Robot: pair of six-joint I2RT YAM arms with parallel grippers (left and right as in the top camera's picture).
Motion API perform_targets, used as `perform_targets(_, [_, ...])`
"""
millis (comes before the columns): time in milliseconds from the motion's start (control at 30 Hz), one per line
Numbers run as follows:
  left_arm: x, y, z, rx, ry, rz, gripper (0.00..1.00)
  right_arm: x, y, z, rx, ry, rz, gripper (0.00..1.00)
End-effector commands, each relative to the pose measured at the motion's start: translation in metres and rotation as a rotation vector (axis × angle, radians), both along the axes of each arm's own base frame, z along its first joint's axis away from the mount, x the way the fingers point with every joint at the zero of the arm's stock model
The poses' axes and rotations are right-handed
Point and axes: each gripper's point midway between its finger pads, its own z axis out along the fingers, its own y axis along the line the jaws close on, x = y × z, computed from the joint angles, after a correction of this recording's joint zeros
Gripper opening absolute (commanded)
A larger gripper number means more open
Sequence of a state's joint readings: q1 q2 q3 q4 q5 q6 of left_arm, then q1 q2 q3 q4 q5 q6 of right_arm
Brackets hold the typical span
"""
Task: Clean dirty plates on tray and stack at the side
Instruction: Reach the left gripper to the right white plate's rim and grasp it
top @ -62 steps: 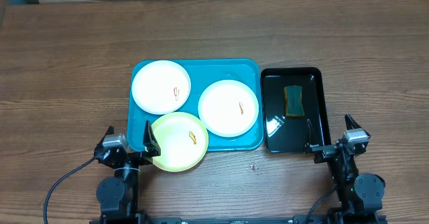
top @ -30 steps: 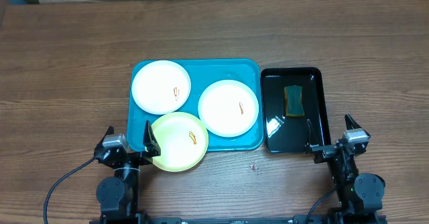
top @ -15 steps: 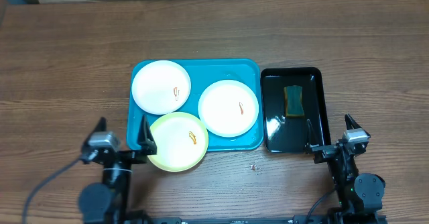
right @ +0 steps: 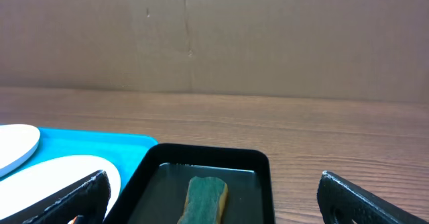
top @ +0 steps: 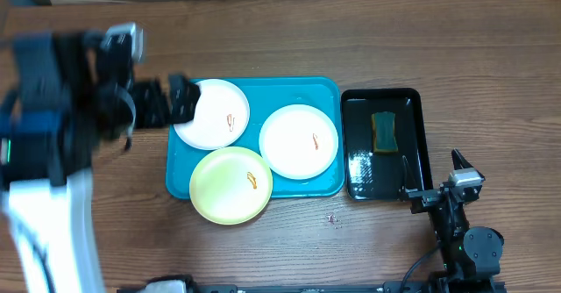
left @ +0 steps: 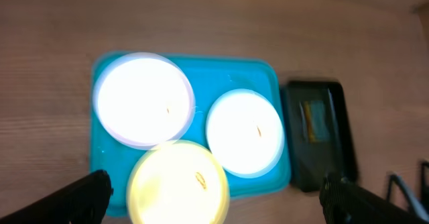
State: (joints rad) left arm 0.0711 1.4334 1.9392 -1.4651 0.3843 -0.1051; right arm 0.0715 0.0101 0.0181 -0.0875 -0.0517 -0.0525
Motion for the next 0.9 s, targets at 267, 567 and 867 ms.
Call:
perform_targets(267, [0.012, -0.057, -0.136, 0.097, 0.517, -0.135, 0.63, 0.001, -0.002, -0.002, 0.002, -0.003, -0.012, 1.0])
perform_targets(567, [0.018, -0.086, -0.225, 0.261, 0.593, -0.11, 0.93, 0.001, -0.002, -0.002, 0.002, -0.003, -0.012, 1.0])
perform_targets(867, [0.014, -0.093, -0.288, 0.265, 0.663, -0.082, 0.73, 0.001, -0.002, -0.002, 0.002, -0.003, -0.012, 1.0])
